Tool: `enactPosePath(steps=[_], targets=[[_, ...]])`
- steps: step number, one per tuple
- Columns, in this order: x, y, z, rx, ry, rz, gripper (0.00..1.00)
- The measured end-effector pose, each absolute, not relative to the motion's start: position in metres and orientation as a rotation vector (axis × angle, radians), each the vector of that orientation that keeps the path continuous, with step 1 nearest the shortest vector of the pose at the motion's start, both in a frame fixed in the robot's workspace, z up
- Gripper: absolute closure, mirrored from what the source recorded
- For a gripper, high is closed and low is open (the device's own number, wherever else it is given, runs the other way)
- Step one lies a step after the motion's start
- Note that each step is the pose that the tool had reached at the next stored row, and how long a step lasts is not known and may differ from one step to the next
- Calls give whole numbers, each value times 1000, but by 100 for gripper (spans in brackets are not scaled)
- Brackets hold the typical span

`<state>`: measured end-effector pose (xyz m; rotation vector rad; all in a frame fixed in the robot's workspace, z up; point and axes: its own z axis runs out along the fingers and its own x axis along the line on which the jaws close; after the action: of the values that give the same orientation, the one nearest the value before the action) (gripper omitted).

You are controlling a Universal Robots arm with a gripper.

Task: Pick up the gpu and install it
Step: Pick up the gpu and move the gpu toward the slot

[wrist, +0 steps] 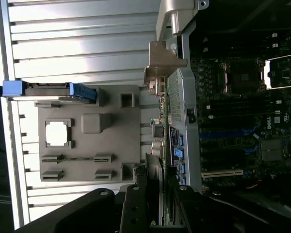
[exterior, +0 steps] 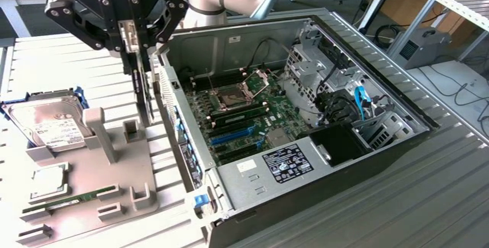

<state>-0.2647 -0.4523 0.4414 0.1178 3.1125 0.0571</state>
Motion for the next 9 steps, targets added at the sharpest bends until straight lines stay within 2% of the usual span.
enactPosePath(steps=[9], targets=[[-258, -452, 441, 118, 3112, 57, 74]])
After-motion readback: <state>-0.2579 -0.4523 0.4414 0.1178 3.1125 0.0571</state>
